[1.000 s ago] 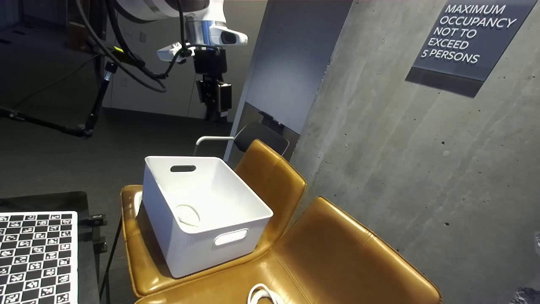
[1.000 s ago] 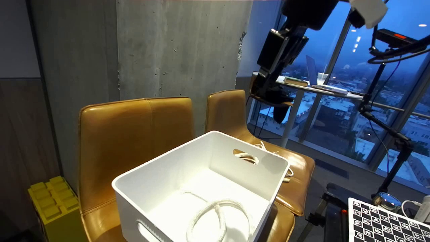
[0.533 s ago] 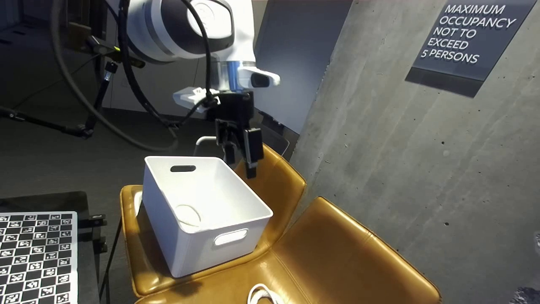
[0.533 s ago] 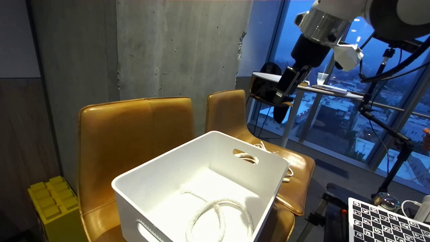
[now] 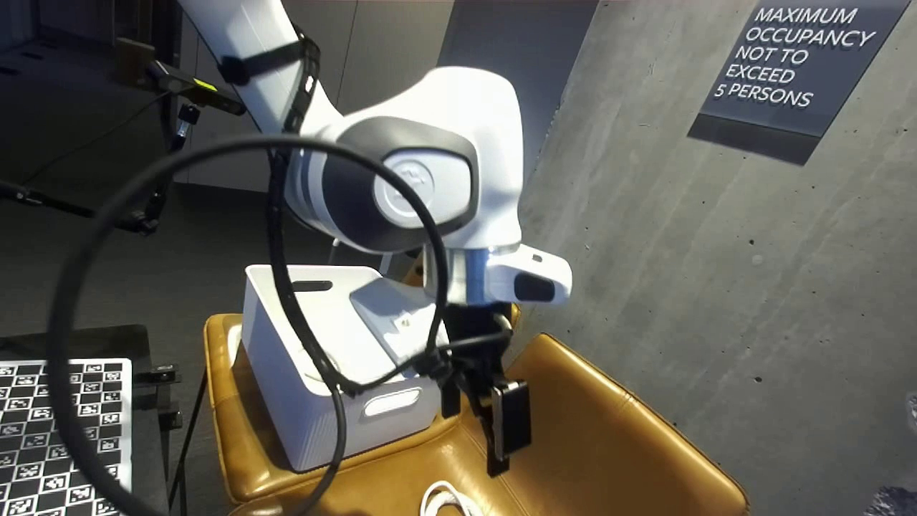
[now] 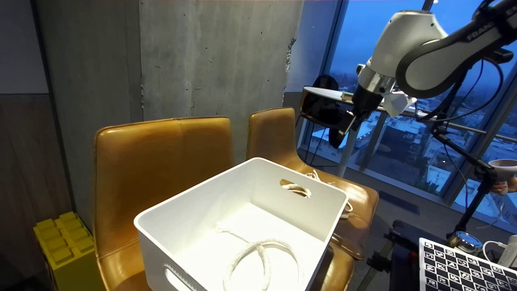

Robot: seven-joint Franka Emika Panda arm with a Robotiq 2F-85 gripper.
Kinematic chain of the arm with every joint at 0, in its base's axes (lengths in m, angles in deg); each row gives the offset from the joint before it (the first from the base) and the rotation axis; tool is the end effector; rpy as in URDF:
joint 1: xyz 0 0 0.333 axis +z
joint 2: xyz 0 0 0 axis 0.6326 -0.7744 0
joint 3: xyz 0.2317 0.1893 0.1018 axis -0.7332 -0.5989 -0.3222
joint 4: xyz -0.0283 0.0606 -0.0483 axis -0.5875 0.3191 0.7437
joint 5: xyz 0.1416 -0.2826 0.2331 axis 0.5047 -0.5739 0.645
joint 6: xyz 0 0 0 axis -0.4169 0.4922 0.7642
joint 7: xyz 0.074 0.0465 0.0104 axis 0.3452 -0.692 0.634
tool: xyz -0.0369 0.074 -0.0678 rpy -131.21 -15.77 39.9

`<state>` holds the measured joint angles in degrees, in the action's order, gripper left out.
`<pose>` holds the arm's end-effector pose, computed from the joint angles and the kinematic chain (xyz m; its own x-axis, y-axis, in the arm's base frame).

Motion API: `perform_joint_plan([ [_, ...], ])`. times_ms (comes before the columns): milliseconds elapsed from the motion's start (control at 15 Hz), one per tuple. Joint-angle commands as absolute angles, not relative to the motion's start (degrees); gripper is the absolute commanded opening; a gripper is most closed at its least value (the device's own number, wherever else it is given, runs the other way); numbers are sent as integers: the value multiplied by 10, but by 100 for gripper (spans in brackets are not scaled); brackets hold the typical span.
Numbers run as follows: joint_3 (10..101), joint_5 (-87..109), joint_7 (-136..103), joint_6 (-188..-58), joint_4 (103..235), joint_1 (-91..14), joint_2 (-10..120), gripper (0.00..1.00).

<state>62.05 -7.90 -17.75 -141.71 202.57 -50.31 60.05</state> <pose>0.5408 -0.1975 0.3221 0.9620 -0.1118 0.2492 -0.1780 -0.9487 0.2613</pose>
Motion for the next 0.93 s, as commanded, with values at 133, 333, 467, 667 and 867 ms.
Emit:
perform_joint_plan([
  [133,614,-13,-52,-1383,1886,-519,441,100],
  [333,599,5,19,-1350,1814,-529,384,100],
  [467,590,10,63,-1330,1768,-538,349,100],
  [667,579,5,122,-1302,1713,-548,301,100],
  [867,567,1,165,-1312,1682,-555,264,100],
])
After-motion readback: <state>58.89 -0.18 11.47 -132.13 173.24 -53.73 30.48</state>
